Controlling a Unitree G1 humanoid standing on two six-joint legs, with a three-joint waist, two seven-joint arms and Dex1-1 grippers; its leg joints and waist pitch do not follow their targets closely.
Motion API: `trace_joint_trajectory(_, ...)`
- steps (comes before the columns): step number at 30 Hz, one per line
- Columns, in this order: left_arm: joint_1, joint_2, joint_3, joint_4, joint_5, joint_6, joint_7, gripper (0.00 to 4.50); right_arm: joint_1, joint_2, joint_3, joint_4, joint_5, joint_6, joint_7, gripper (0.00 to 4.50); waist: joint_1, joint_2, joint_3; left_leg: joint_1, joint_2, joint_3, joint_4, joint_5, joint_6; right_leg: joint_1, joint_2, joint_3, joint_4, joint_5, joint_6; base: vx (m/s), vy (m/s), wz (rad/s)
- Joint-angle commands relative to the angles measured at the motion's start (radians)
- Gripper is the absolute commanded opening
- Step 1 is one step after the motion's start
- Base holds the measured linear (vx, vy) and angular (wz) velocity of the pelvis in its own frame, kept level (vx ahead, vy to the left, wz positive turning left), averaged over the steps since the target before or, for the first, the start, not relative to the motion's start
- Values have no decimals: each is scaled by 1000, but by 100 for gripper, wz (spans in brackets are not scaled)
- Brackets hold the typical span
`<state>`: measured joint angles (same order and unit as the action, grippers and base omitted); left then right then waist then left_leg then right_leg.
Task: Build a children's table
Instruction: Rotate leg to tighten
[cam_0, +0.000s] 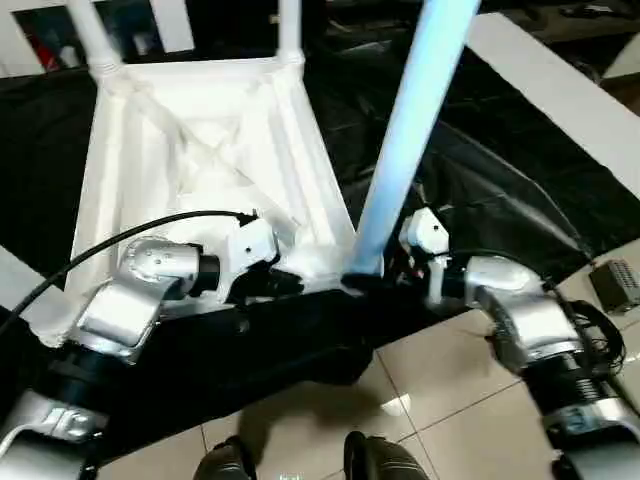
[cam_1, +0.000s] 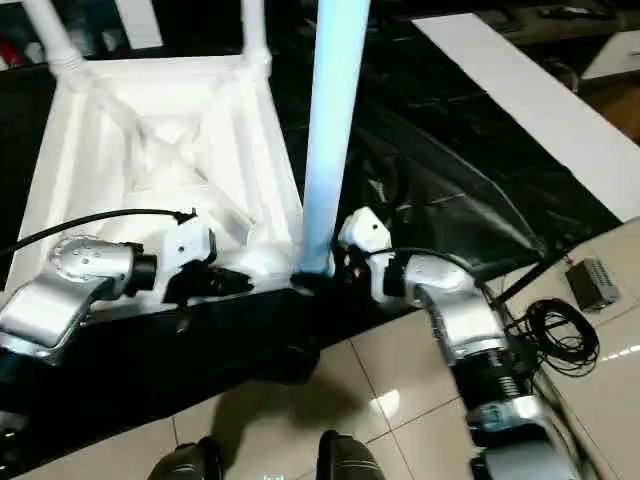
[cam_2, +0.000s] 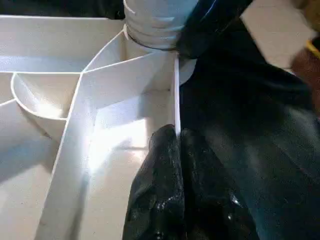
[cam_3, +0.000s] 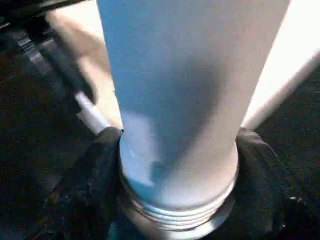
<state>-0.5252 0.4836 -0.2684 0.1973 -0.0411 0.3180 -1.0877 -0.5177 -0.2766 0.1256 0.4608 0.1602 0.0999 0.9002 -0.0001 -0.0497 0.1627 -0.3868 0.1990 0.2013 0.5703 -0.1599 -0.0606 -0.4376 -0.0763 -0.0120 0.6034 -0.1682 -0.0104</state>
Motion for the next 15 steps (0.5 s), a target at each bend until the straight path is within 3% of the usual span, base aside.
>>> trace_joint_trajectory(1, 0, -73, -51, 55, 25, 17, 74, 0, -16, 71, -56, 47, 17, 20, -180, 273, 2, 3, -70, 22, 22, -6, -61, -196, 34, 48, -42, 31, -69, -256, -223, 0, 0, 0)
trace_joint_trajectory(2, -13, -103, -53, 80, 39, 25, 117, 0, -17, 110, -70, 64, 9, 9, -261, 273, 2, 2, -69, 23, 22, -9, -63, -219, 17, 46, -44, 30, -73, -305, -206, 0, 0, 0)
trace_joint_trajectory(5, -33, -150, -53, 117, 56, 40, 182, 0, -25, 164, -83, 103, -13, -8, -386, 273, 0, 1, -70, 20, 20, -11, -66, -231, 0, 44, -43, 29, -77, -337, -180, 0, 0, 0)
trace_joint_trajectory(6, -43, -174, -54, 134, 63, 47, 212, 0, -34, 188, -88, 131, -29, -19, -453, 273, 1, 1, -69, 25, 19, -10, -65, -251, -1, 40, -41, 30, -81, -355, -171, 0, 0, 0)
trace_joint_trajectory(7, -43, -174, -54, 134, 63, 47, 212, 0, -34, 188, -88, 131, -29, -19, -453, 273, 0, 1, -70, 23, 19, -10, -66, -251, -1, 41, -41, 30, -80, -348, -167, 0, 0, 0)
trace_joint_trajectory(8, -70, -231, -51, 188, 87, 70, 302, 0, -60, 248, -99, 192, -48, -52, -577, 273, 0, 7, -70, 26, 20, -9, -66, -258, -6, 35, -39, 31, -81, -332, -170, 0, 0, 0)
trace_joint_trajectory(10, -88, -259, -55, 226, 110, 78, 359, 0, -82, 276, -96, 225, -69, -72, -643, 273, 0, 7, -70, 25, 17, -11, -68, -277, -14, 37, -37, 29, -80, -337, -165, 0, 0, 0)
trace_joint_trajectory(13, -100, -276, -57, 252, 123, 84, 390, 0, -103, 300, -109, 247, -61, -87, -663, 273, 0, 6, -71, 24, 16, -12, -69, -298, -10, 37, -37, 28, -82, -327, -153, 0, 0, 0)
trace_joint_trajectory(15, -103, -274, -62, 255, 124, 81, 380, 0, -110, 293, -82, 235, -75, -103, -605, 273, 2, 5, -70, 21, 16, -11, -69, -286, 1, 39, -36, 29, -80, -293, -153, 0, 0, 0)
